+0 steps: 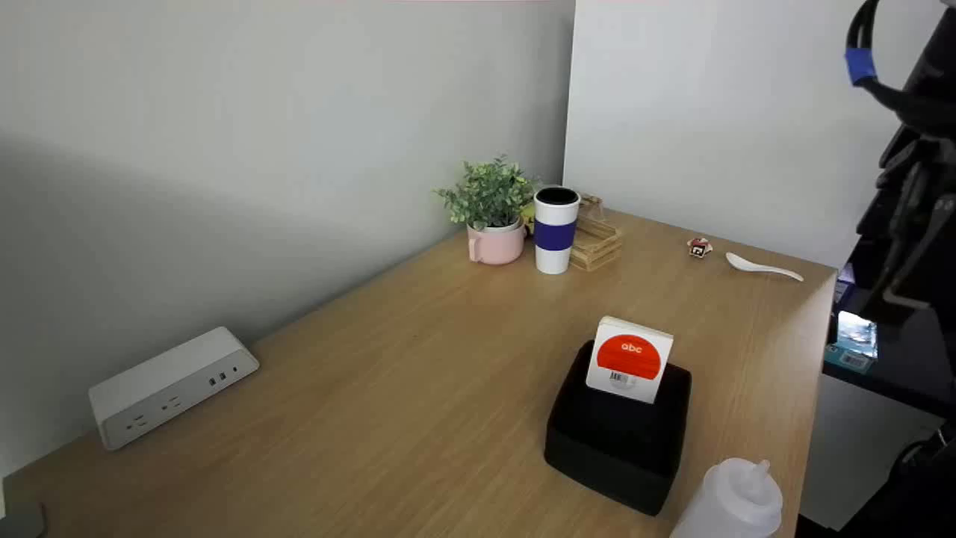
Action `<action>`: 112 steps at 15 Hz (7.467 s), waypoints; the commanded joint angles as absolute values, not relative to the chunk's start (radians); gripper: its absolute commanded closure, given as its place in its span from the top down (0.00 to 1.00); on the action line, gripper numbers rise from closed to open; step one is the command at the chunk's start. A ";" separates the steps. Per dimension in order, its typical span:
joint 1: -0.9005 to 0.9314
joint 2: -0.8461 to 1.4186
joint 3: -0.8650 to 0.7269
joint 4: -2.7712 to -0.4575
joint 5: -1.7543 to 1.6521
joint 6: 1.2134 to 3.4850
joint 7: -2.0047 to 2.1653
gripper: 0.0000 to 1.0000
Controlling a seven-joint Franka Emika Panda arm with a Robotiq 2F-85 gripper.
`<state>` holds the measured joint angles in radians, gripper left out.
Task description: Remove the white and orange book from the black box and put it on the table
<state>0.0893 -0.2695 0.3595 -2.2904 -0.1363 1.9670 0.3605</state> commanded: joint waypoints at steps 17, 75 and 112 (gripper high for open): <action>0.081 -0.086 0.325 -2.263 -0.543 2.247 0.754 1.00; 0.050 0.195 0.109 -2.163 0.047 2.446 -0.439 1.00; 0.017 0.623 0.163 -1.620 0.040 1.995 -0.626 1.00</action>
<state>0.0422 0.5797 0.1427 -1.6778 0.0231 2.0287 -0.5990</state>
